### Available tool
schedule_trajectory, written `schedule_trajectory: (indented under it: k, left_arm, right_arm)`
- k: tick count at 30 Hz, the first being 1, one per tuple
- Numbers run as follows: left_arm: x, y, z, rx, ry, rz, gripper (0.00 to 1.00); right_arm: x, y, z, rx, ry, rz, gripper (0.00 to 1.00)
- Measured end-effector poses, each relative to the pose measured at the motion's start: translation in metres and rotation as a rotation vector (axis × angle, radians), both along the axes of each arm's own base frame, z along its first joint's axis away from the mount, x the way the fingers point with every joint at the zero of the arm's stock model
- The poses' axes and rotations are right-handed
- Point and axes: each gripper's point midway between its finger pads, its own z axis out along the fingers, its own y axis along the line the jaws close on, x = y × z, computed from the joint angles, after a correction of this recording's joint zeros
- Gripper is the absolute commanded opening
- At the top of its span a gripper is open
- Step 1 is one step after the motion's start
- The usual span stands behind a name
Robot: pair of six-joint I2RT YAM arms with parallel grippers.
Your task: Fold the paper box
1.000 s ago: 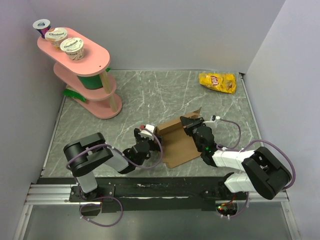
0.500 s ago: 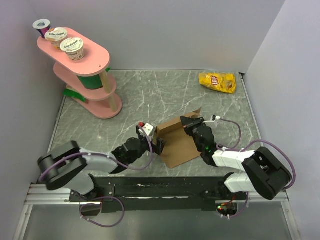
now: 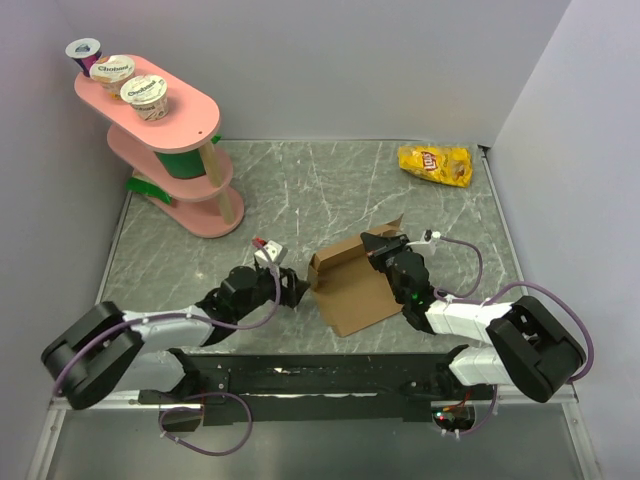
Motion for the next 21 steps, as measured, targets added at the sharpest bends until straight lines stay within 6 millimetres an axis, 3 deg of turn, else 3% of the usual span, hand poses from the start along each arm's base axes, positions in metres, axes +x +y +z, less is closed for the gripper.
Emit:
schedule_trajectory:
  k: [3, 6, 16, 21]
  left_arm:
    - [-0.002, 0.001, -0.028, 0.064, 0.069, -0.004, 0.70]
    - [0.002, -0.002, -0.040, 0.094, 0.095, 0.001, 0.66]
    - [0.024, -0.025, -0.041, 0.085, 0.077, -0.001, 0.53]
    - [0.028, -0.029, -0.040, 0.076, 0.075, 0.002, 0.54]
  right_arm:
    - [0.000, 0.000, 0.000, 0.001, -0.001, 0.001, 0.00]
    - [0.000, 0.000, 0.000, 0.000, -0.001, 0.002, 0.00]
    - [0.001, -0.001, 0.000, -0.003, -0.002, -0.007, 0.00]
    - [0.002, -0.003, 0.000, -0.006, -0.004, -0.015, 0.00]
